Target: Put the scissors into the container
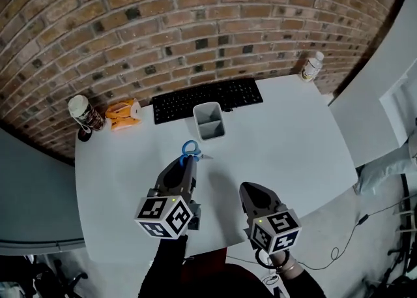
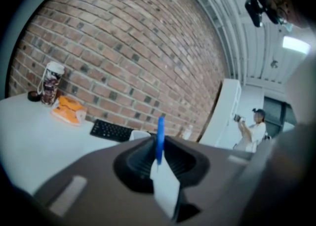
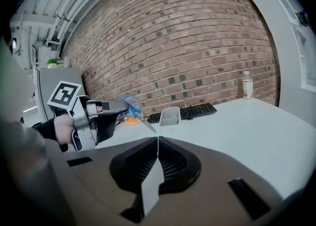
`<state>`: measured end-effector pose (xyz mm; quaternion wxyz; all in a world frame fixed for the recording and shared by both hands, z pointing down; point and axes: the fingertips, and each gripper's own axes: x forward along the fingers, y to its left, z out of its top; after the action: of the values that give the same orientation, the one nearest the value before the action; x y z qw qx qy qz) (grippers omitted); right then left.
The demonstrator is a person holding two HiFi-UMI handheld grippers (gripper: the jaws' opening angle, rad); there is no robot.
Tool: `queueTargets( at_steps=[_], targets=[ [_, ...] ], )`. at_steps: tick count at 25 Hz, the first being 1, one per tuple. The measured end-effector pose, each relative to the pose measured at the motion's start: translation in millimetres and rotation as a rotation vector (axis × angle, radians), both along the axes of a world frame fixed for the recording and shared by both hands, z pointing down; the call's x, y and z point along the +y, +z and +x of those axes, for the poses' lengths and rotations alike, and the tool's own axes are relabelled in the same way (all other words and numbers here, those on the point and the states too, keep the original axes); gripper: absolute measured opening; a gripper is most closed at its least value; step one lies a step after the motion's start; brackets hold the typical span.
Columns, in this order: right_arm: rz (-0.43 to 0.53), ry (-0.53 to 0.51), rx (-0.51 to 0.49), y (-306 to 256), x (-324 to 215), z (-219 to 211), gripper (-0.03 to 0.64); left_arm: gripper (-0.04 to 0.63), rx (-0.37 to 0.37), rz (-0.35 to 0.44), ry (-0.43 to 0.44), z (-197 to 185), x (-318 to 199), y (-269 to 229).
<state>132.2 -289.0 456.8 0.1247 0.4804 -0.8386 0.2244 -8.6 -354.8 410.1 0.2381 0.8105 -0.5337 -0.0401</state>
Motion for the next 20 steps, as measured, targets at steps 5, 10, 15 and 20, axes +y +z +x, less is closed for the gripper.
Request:
queueTargets(
  at_steps=[5,10,15,20],
  targets=[
    [-0.011,-0.031,0.013,4,-29,-10,0.009,0.047,0.049,-0.014,-0.024,-9,-30,3],
    [-0.019,-0.033,0.023,7,-54,-12,0.009,0.046,0.070,-0.027,-0.035,-16,-57,7],
    [-0.055,-0.042,0.036,16,-75,-17,0.009,0.047,0.071,-0.031,-0.040,-16,-83,10],
    [-0.068,-0.050,0.040,20,-97,-26,0.009,0.047,0.070,-0.029,-0.036,-13,-108,10]
  ],
)
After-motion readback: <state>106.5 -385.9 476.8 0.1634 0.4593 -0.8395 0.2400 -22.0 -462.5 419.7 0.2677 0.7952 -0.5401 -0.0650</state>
